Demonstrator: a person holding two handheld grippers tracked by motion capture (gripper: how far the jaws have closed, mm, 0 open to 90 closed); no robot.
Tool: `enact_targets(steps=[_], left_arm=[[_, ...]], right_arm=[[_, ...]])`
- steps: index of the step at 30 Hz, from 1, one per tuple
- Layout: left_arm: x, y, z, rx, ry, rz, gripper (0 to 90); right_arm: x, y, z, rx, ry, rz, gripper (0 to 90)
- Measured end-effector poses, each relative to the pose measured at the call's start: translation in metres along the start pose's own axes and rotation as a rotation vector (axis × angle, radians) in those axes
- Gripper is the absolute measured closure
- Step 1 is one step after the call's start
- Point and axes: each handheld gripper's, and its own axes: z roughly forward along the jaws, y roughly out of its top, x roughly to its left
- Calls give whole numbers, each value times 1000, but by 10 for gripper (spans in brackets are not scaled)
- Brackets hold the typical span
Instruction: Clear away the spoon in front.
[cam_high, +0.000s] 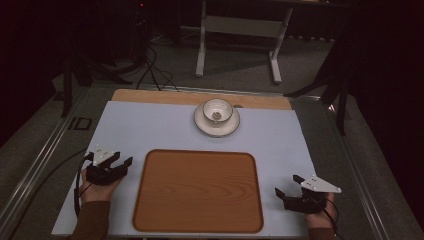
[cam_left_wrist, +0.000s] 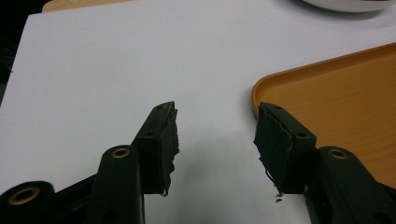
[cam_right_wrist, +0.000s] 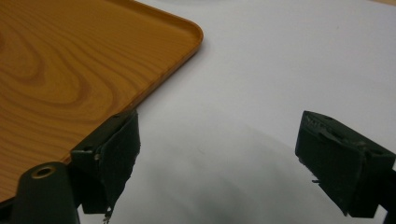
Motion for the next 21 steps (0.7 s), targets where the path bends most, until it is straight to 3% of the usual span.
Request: enact_targets(steps=[9,15,21], left_arm=[[-8,7,-2,-19,-22,23,470],[-19,19,0,-25,-55,84,466],[-28,34,-2,-51,-84,120,459]], right_arm=[[-2,-1,2,8,0,8,137],[-4,-1,3,10,-7,11,137],[-5,-2,3,14,-8,10,136]])
